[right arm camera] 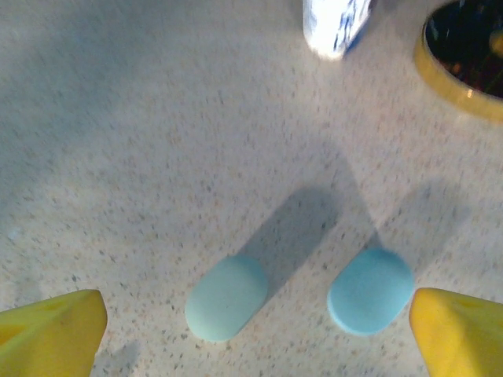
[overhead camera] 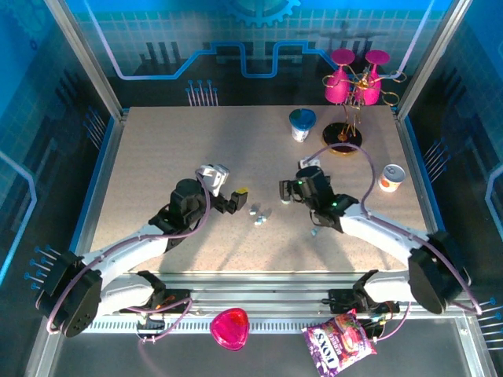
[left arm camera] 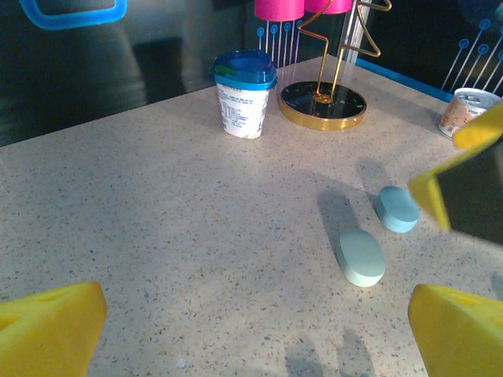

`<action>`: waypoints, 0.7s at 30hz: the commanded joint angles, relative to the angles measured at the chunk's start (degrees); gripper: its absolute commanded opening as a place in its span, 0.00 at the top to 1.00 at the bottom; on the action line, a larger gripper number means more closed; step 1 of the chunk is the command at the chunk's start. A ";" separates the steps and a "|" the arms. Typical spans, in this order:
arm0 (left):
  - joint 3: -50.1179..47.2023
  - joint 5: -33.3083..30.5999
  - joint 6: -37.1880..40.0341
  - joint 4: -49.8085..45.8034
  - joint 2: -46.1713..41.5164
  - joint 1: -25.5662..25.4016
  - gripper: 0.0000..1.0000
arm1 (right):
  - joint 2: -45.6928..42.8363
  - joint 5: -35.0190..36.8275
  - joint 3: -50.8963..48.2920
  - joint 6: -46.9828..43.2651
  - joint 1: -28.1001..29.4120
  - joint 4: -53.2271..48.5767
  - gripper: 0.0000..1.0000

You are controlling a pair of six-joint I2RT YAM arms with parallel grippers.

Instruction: Insert the wireless bluetooth earbuds into the charging case

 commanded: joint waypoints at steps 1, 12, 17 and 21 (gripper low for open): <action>-1.37 -1.26 -0.19 1.66 -1.92 -0.30 0.01 | 4.79 6.18 4.47 11.86 2.67 -8.25 0.00; -3.13 -0.64 0.15 2.94 -0.79 -0.24 0.01 | 22.88 4.74 17.26 22.99 5.25 -17.32 0.14; -3.39 -0.67 0.21 3.18 -0.92 -0.27 0.01 | 27.00 3.69 19.45 24.20 4.98 -17.68 0.21; -3.51 -0.59 0.24 3.28 -0.59 -0.30 0.01 | 29.48 2.67 19.90 25.53 4.27 -16.74 0.29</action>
